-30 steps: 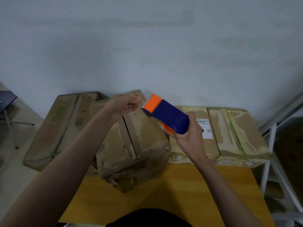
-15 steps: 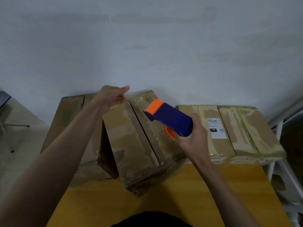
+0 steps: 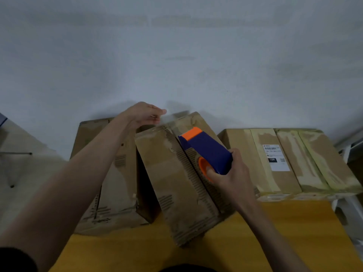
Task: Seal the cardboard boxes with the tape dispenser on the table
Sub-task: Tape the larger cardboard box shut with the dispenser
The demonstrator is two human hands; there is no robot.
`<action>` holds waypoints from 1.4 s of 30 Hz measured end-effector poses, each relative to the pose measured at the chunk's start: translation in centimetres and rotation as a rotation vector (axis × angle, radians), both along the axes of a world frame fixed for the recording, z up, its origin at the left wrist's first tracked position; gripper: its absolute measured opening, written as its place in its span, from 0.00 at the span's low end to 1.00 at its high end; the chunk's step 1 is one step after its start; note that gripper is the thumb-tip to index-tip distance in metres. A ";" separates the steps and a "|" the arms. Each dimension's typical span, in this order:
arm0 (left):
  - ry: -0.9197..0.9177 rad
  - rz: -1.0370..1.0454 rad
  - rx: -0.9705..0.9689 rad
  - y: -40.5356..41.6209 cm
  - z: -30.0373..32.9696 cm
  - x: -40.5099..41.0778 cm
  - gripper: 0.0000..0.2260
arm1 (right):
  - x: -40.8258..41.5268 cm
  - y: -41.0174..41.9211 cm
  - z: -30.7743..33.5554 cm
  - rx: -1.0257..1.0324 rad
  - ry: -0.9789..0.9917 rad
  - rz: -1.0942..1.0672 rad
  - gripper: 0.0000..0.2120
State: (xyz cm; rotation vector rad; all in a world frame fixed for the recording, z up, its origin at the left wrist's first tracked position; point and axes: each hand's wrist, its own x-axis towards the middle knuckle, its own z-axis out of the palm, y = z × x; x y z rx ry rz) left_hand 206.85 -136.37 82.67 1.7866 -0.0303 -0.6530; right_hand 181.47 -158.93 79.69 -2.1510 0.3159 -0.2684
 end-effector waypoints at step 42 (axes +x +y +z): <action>-0.516 -0.003 0.456 -2.5 -9.5 -2.6 0.15 | -2.1 3.1 -4.6 0.168 -0.035 0.030 0.28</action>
